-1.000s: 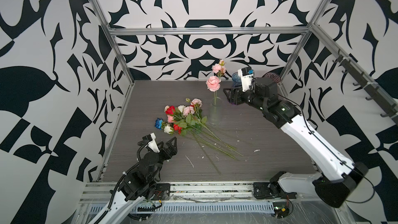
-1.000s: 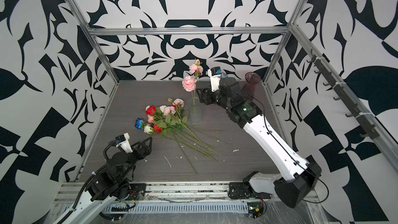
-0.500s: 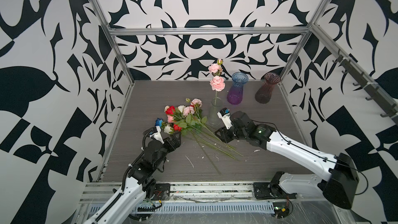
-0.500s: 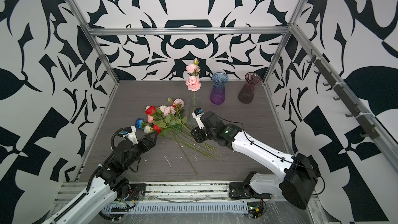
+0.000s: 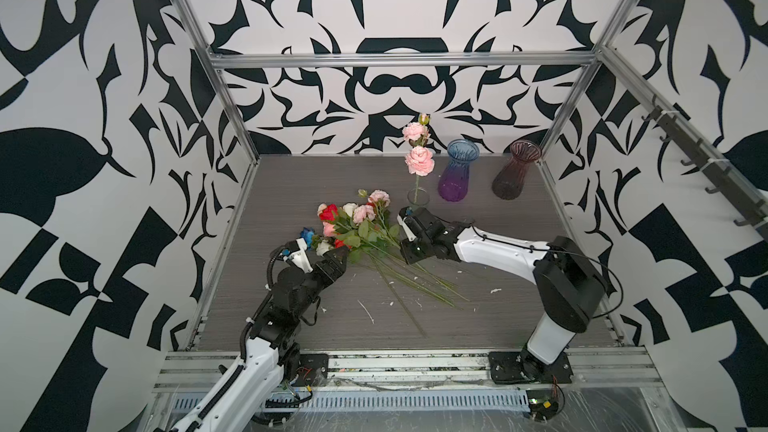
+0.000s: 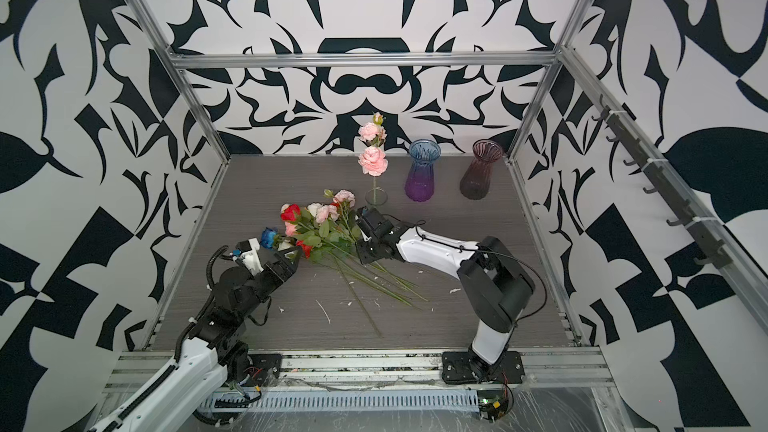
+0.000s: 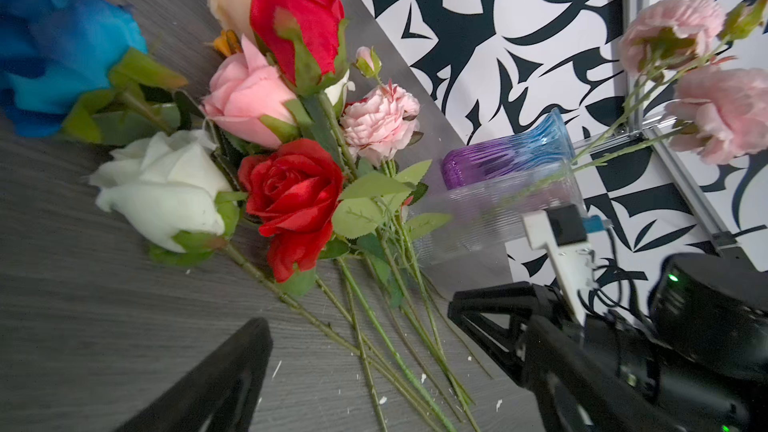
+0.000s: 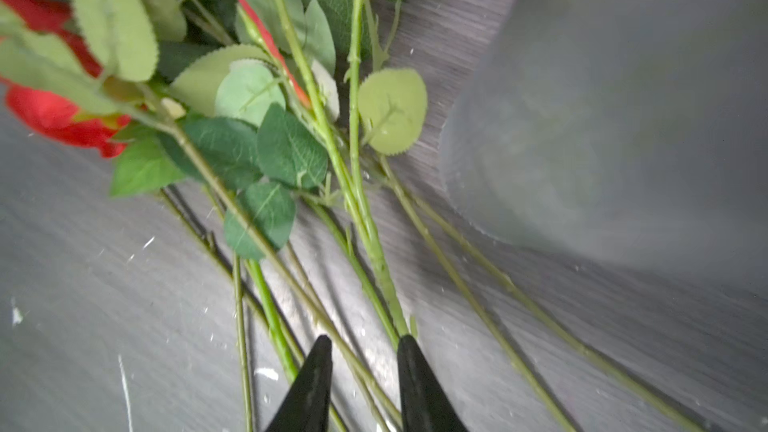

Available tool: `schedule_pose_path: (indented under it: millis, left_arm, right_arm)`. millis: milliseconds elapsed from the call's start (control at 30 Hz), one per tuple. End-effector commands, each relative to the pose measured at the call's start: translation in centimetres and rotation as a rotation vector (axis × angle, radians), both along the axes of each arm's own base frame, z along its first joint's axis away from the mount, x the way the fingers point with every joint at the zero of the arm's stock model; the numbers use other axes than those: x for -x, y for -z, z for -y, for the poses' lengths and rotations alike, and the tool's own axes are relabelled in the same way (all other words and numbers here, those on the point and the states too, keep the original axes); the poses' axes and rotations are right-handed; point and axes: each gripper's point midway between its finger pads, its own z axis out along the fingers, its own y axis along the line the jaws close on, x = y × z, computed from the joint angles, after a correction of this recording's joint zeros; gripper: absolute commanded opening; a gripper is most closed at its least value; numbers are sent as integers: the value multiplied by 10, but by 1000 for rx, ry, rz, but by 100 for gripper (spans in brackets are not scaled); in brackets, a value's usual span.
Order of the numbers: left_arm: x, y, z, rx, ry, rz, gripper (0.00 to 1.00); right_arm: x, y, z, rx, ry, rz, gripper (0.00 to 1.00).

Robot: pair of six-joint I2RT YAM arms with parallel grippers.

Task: Arrange the flowers into the vase
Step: 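Grasp another bunch of pink flower stems with the right gripper and lift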

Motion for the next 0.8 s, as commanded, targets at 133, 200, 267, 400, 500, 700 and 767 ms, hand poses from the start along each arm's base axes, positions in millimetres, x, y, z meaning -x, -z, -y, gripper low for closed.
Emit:
schedule_pose_path:
  millis: [133,200,267,400,500,700,767]
  left_arm:
    - [5,-2,-4,-25,0,-7,99]
    - [6,-2,-5,-26,-2,-7,99]
    - [6,-2,-5,-25,-2,-7,99]
    - [7,-2,-6,-24,-5,-5,100]
    - [7,-2,-6,-24,-5,-5,99]
    - [7,-2,-7,-24,-6,-3,99]
    - [7,-3,-7,-24,-7,0,100]
  right_arm:
    - [-11,-2,-2,62,14,0,31]
    - [-12,3,0,81,23,-9,31]
    - [-13,9,1,98,29,-17,31]
    - [-14,20,2,125,34,-28,30]
    - [-15,24,1,140,34,-33,30]
    - [-14,24,-8,161,0,-25,16]
    - [-12,20,-14,169,-30,-12,13]
